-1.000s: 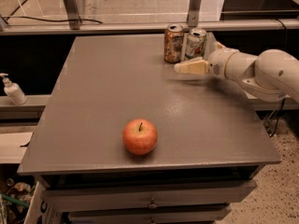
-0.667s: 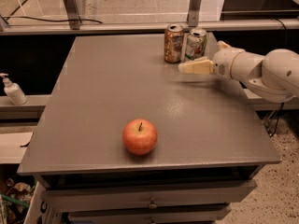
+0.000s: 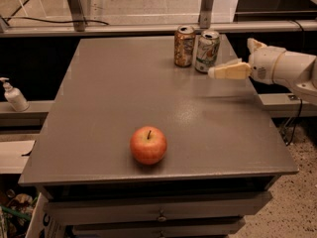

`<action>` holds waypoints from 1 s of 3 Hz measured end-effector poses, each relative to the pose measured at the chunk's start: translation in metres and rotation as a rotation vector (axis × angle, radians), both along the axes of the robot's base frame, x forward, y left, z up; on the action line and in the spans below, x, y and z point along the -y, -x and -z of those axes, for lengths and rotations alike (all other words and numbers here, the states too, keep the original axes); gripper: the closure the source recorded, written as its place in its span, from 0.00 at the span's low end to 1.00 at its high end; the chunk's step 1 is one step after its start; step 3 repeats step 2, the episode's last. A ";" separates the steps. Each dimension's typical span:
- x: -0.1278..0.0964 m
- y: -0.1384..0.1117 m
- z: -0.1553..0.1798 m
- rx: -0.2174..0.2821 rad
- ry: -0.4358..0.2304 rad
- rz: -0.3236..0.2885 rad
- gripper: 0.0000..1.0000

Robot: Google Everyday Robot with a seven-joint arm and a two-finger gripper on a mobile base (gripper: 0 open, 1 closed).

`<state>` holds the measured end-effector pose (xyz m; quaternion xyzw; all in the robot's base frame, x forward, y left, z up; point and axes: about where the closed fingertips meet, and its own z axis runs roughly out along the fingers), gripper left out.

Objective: Move 7up can near orange can

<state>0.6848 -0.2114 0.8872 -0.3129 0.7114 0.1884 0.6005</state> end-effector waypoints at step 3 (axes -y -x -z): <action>-0.005 0.006 0.000 -0.006 -0.001 -0.032 0.00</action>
Offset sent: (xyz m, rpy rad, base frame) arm -0.0061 0.0049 0.0003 0.0013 0.0060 0.0319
